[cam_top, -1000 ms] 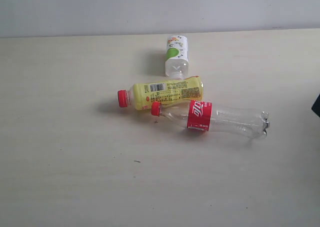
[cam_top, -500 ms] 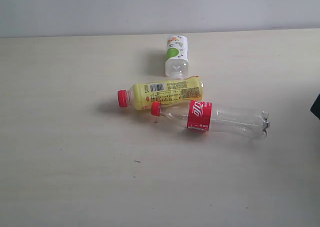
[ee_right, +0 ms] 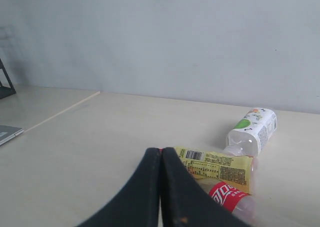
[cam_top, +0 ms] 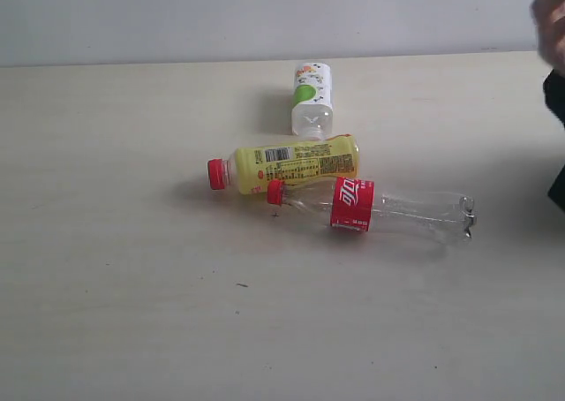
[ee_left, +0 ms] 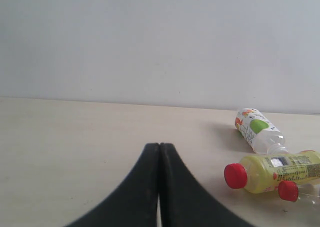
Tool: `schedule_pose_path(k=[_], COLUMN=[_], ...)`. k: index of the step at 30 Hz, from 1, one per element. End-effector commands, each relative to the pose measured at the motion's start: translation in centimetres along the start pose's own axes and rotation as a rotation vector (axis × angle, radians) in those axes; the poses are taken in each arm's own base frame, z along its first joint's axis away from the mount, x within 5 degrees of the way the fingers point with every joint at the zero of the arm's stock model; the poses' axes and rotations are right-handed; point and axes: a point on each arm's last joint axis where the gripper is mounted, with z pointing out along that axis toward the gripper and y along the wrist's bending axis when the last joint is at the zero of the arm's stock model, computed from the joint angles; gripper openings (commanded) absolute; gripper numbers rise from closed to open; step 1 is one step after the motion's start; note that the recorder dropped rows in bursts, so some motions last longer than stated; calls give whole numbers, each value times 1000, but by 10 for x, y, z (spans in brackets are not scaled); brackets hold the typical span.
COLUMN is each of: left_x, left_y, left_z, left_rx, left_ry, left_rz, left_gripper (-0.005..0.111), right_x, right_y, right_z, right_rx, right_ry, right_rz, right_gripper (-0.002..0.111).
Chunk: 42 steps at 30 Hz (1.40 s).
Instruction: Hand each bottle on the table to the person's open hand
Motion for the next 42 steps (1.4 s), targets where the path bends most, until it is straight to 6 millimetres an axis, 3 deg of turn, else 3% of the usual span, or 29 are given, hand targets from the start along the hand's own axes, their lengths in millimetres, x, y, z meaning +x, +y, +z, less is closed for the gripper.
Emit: schedule_pose_path(k=[1,24,26,27,31,34,39,42], left_x=[1,1,1,1,1,1,1,1], left_y=[0,0,0,0,0,0,0,0], left_z=[0,0,0,0,0,0,0,0], left_rx=[0,0,0,0,0,0,0,0], left_ry=[-4,-4,-4,-4,-4,-4,-4,-4], left_rz=[-7,-7,-7,-7,-7,-7,-7,-7], left_gripper=[0,0,0,0,0,0,0,0], right_x=[2,-2,-10,-23,-66,-89,-91,-84], right_y=[0,-2,-1,1,10,13,14,12], right_z=[0,1,4,7,31,65,122,138], right_rx=[-8,18,6,-2,-92,-212,-565,-660], right_ry=[8,-22,-16,-23,77,258,586,736], right_rz=[-1,44,56,57,-21,-35,8,3], right_gripper=[0,0,0,0,0,0,0,0])
